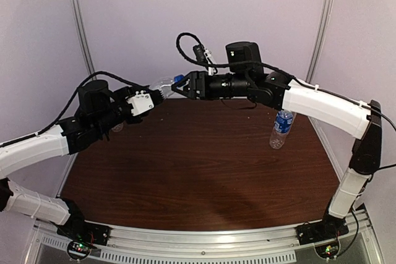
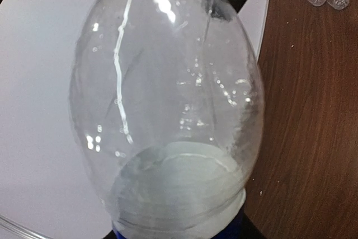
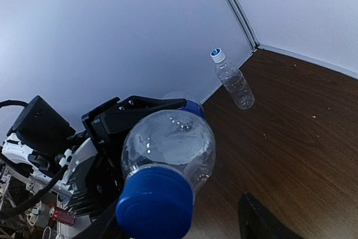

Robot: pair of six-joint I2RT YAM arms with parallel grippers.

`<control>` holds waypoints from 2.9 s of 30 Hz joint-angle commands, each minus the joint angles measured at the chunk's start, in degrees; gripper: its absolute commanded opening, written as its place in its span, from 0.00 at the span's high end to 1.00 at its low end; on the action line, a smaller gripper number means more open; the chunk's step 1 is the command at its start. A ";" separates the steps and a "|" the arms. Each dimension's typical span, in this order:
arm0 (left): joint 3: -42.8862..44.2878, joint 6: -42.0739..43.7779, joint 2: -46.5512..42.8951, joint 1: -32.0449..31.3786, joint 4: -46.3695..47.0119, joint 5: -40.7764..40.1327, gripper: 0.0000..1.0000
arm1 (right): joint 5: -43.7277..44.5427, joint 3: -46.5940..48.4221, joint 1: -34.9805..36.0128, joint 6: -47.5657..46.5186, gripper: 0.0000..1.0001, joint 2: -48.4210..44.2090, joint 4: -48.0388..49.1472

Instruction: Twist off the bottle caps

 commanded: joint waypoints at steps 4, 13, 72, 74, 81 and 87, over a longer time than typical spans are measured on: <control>-1.37 1.49 -0.25 -0.07 2.68 -0.50 0.79 | -2.90 -3.06 -0.28 3.66 0.40 -1.51 4.47; -2.33 2.28 -0.59 -0.07 2.91 -0.23 0.79 | -2.07 -3.18 -1.07 1.32 0.42 -3.50 3.28; 2.31 -16.38 -0.93 -0.15 -16.48 14.13 0.86 | -4.28 -19.31 1.12 -16.91 0.00 -15.65 11.53; 1.33 -13.98 -0.96 -0.13 -11.41 10.27 0.86 | -2.72 -21.21 -0.70 -4.53 0.04 -15.54 16.93; -1.98 -5.80 -1.21 -0.11 -3.76 4.47 0.85 | 1.02 -15.76 -2.16 5.46 0.21 -9.82 12.04; -2.83 -5.05 -1.40 -0.16 -3.08 4.78 0.84 | -4.03 -12.24 -1.39 5.33 0.29 -6.88 13.09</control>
